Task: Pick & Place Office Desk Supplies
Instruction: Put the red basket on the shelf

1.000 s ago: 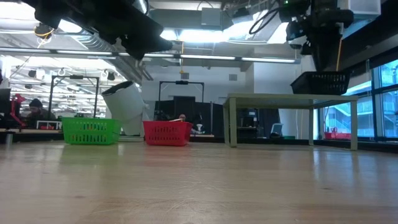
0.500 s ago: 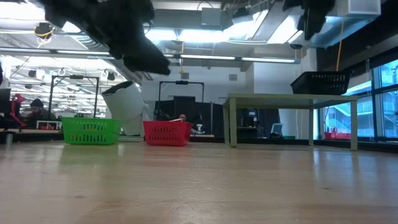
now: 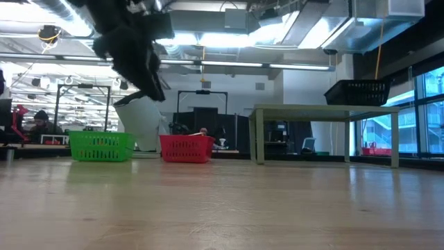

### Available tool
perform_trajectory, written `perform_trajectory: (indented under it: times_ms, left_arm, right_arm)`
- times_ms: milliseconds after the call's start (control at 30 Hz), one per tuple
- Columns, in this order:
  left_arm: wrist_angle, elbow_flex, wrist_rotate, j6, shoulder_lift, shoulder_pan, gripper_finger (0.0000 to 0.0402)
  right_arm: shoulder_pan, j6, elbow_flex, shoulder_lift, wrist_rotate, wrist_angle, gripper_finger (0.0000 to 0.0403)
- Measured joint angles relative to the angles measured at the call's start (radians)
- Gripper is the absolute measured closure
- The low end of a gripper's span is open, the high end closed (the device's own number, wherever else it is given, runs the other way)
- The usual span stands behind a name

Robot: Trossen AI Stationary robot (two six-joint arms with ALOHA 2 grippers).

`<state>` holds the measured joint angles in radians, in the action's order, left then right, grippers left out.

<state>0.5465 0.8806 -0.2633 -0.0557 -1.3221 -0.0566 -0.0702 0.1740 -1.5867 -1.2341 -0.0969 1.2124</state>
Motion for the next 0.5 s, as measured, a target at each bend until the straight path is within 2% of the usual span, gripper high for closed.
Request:
perform_trajectory:
  times_ms: [100,200,367,500]
  left_arm:
    - [0.023,0.001,0.017,0.059,-0.044,0.027,0.0198]
    - [0.026,0.001,-0.011,0.132,-0.109,0.057,0.0198]
    - [0.071,0.036,-0.139,0.19,-0.195,0.082,0.0198]
    - [0.086,0.067,-0.132,0.208,-0.221,0.102,0.0198]
  right_arm:
    - [-0.124,0.05,0.006,0.003,0.127,-0.024,0.0295]
    - [-0.231,0.103,0.05,0.002,0.223,-0.083,0.0295]
    - [-0.372,0.134,0.174,-0.001,0.293,-0.254,0.0295]
    - [-0.443,0.158,0.287,-0.003,0.341,-0.367,0.0295]
